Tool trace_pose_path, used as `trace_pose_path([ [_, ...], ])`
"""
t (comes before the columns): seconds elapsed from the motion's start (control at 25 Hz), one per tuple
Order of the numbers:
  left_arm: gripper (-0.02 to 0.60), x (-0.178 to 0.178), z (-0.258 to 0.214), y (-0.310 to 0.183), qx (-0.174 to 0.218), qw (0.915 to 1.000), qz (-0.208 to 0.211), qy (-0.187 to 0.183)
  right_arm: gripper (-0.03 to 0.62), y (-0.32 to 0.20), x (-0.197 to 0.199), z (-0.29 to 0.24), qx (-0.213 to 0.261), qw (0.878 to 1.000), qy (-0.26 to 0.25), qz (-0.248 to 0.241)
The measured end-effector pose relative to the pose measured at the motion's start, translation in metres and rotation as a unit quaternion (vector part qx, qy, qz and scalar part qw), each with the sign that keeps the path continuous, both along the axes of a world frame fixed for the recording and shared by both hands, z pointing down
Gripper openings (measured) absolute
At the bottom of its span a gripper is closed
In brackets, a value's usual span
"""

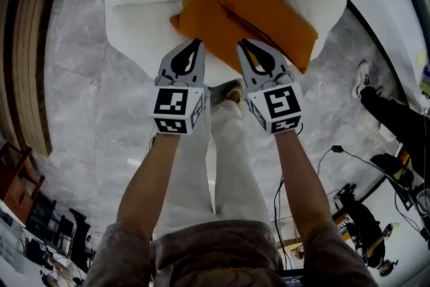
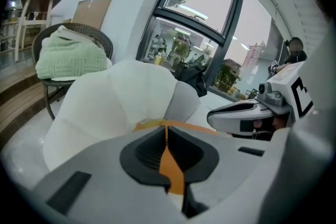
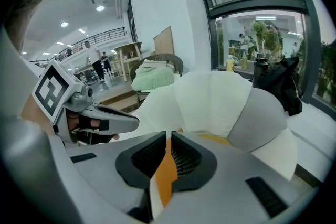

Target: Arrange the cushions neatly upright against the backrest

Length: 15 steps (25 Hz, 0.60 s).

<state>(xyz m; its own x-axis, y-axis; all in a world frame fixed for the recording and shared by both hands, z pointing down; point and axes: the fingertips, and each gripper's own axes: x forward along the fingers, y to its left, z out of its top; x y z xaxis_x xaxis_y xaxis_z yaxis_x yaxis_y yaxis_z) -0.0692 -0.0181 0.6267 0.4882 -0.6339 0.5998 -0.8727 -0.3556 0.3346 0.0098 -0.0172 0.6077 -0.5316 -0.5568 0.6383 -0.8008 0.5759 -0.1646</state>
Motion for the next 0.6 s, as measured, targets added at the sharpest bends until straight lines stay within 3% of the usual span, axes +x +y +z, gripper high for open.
trace_pose_path([
  [0.12,0.048,0.001,0.02,-0.001,-0.03,0.9995,-0.004,0.005,0.03,-0.009,-0.008,0.02,-0.019,1.0,0.013,-0.017],
  [0.2,0.164,0.001,0.036,-0.003,-0.054,0.9984,-0.011,0.011,0.125,-0.013,-0.013,0.035,-0.037,0.999,0.022,-0.028],
  [0.6,0.167,-0.009,0.133,0.005,-0.139,0.99,-0.02,-0.004,0.144,-0.005,-0.016,0.146,-0.129,0.984,0.097,-0.08],
])
